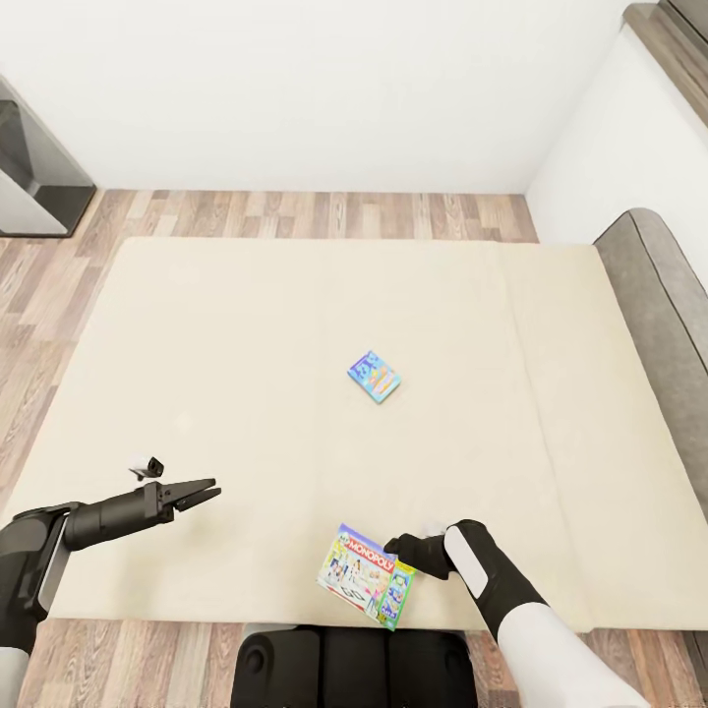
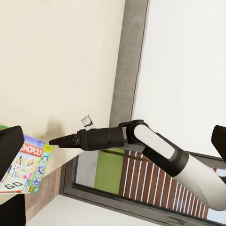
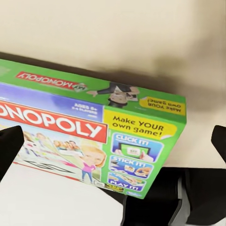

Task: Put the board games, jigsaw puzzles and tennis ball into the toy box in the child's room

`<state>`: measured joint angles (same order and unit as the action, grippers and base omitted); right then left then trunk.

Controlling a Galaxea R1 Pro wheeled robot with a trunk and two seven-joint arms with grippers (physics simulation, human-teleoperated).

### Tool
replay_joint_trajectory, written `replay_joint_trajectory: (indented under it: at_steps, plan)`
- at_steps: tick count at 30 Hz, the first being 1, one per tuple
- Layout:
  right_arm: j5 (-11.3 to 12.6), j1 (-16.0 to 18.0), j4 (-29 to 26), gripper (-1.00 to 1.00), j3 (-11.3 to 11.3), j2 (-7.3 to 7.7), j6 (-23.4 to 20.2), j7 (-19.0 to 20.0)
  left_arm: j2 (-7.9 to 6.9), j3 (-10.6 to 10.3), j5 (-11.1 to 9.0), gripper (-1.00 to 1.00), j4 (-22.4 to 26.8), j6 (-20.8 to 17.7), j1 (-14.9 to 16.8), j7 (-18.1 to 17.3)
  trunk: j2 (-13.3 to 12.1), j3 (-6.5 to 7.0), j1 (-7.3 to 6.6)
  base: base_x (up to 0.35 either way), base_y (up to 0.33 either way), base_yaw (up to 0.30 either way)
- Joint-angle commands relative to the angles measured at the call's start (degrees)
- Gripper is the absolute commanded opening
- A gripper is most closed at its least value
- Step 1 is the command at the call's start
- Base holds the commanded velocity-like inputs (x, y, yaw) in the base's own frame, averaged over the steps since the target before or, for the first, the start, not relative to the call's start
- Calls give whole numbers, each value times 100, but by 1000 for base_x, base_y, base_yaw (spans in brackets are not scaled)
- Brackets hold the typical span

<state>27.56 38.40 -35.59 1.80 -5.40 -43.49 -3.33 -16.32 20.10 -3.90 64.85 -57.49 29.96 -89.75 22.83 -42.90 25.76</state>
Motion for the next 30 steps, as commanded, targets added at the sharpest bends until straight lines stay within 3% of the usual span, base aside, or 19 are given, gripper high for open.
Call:
replay_joint_trajectory:
  at_steps: [1, 16, 30]
  plan:
    - [39, 1, -8, 100, 14, 0, -19, -35, -2, 0, 5, 100, 1, -61, 2, -25, 9, -16, 3, 0, 0, 0]
    - [39, 1, -9, 100, 22, -5, -23, -21, 4, 3, 11, 100, 1, -61, 6, -25, 9, -157, 3, 0, 0, 0]
    - [-15, 1, -9, 100, 31, -5, 13, 371, 6, 3, 18, 100, 1, -61, 9, -25, 9, -290, 3, 0, 0, 0]
